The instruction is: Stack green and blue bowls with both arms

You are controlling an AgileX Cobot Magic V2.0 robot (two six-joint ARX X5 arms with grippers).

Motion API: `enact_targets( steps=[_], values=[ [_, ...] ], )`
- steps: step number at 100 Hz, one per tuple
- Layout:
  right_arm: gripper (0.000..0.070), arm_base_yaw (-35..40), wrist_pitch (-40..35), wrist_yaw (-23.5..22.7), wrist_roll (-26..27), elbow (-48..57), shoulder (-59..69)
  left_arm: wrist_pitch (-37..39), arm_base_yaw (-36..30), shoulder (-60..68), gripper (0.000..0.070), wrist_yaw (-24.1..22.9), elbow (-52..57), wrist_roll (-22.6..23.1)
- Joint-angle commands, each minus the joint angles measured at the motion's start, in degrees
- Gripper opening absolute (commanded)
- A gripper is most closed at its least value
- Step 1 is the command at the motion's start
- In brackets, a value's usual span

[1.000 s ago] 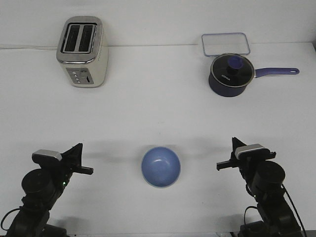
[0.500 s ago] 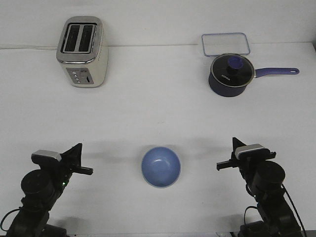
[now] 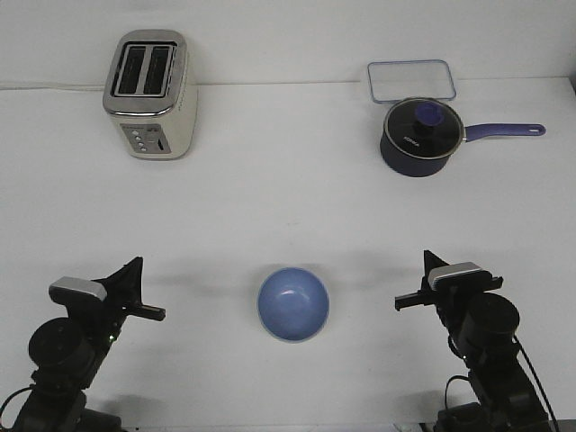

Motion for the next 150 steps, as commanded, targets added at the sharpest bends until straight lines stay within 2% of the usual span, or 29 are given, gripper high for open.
enact_targets(
  steps=[1, 13, 41, 70, 79, 150],
  values=[
    [0.0003, 0.09, 0.63, 0.04, 0.59, 0.66, 0.20, 1.90, -0.07, -2.19, 0.0012, -0.20, -1.99, 2.89],
    [0.0003, 0.09, 0.63, 0.04, 0.59, 0.66, 0.20, 5.53, 0.79, -8.50, 0.0012, -0.20, -7.89, 5.46],
    [0.0003, 0.09, 0.63, 0.04, 0.59, 0.66, 0.20, 5.81, 7.10, -24.30, 0.0012, -0.17, -20.65, 5.38],
    [0.0003, 0.09, 0.83, 0.04, 0.59, 0.66, 0.20, 6.29, 8.11, -24.02, 0.0012, -0.07, -24.87, 5.33],
    [0.0003, 0.09, 0.85, 0.04, 0.59, 0.66, 0.20, 8.92, 8.11, -24.02, 0.0012, -0.07, -26.32, 5.38],
    [0.0003, 0.09, 1.07, 0.04, 0.59, 0.66, 0.20, 9.70, 8.24, -24.02, 0.0012, 0.02, -26.27, 5.55]
  ],
)
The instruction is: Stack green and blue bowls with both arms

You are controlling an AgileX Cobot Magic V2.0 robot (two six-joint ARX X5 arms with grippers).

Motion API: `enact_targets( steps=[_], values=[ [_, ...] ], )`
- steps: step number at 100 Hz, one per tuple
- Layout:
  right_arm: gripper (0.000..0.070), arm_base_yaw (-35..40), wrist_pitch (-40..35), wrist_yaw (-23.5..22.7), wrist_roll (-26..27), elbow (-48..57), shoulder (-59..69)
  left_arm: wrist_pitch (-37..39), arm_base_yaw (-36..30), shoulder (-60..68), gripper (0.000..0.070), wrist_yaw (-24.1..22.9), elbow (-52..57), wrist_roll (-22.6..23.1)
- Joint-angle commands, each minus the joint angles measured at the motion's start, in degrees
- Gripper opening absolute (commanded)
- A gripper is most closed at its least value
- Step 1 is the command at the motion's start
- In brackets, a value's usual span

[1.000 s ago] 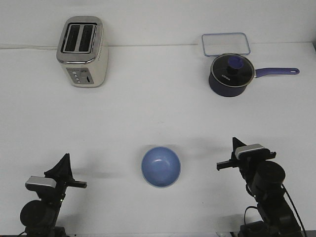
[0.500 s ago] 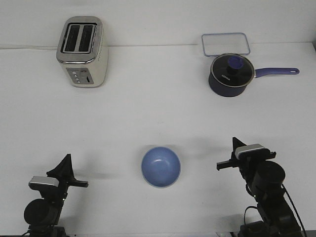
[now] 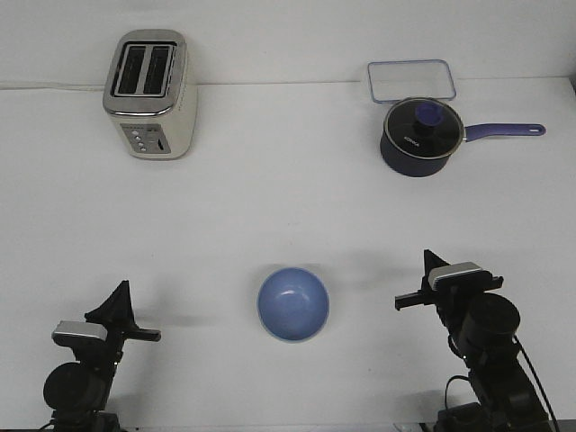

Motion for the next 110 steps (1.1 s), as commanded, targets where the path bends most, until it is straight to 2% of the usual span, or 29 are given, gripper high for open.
enact_targets(
  steps=[1, 53, 74, 110],
  values=[
    [0.0003, 0.09, 0.76, 0.04, 0.59, 0.66, 0.20, 0.87, 0.00, -0.11, 0.0012, 0.04, -1.14, 0.52],
    [0.0003, 0.04, 1.86, 0.04, 0.57, 0.22, -1.51, 0.87, 0.00, -0.11, 0.0012, 0.04, -1.14, 0.52],
    [0.0003, -0.22, 3.43, 0.07, 0.59, -3.48, -9.51, 0.87, 0.00, -0.11, 0.0012, 0.04, -1.14, 0.52],
    [0.0003, -4.83, 3.32, 0.04, 0.59, -14.12, -27.85, 0.87, 0.00, -0.11, 0.0012, 0.04, -1.14, 0.52]
  ],
)
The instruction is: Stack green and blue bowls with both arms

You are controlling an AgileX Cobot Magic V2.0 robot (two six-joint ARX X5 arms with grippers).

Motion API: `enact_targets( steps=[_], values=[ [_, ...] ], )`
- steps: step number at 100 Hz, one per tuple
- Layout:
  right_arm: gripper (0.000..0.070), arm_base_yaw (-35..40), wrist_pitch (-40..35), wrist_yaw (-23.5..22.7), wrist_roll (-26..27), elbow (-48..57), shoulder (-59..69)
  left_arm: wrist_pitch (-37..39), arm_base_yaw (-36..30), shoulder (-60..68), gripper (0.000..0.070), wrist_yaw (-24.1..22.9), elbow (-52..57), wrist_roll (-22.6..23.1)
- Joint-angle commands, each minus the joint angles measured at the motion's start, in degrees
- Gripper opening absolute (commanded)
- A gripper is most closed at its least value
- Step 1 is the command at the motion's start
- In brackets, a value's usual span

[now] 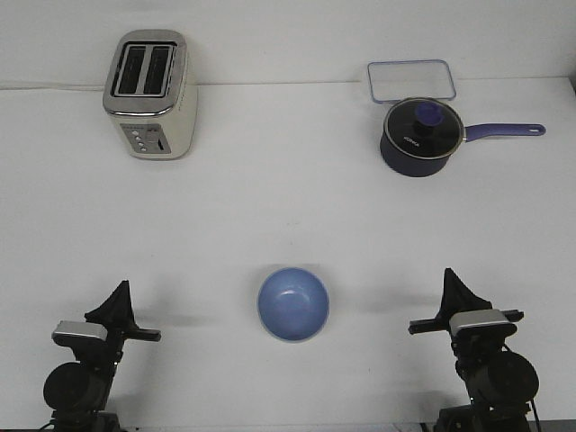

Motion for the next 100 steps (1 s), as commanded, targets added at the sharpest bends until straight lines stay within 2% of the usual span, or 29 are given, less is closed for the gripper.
enact_targets(
  steps=[1, 23, 76, 100],
  values=[
    [0.0003, -0.42, 0.61, 0.02, 0.59, -1.25, -2.29, 0.87, 0.00, -0.11, 0.0012, 0.04, -1.14, 0.52],
    [0.0003, -2.95, 3.04, -0.15, 0.63, -4.57, -5.22, 0.87, 0.00, -0.11, 0.0012, 0.04, -1.14, 0.52],
    [0.0003, -3.76, 17.00, -0.02, 0.66, -13.84, -5.22, 0.85, 0.00, -0.11, 0.0012, 0.04, -1.14, 0.52],
    [0.0003, -3.76, 16.85, 0.00, 0.61, -13.90, -5.22, 0.85, 0.00, -0.11, 0.0012, 0.04, -1.14, 0.52]
  ],
)
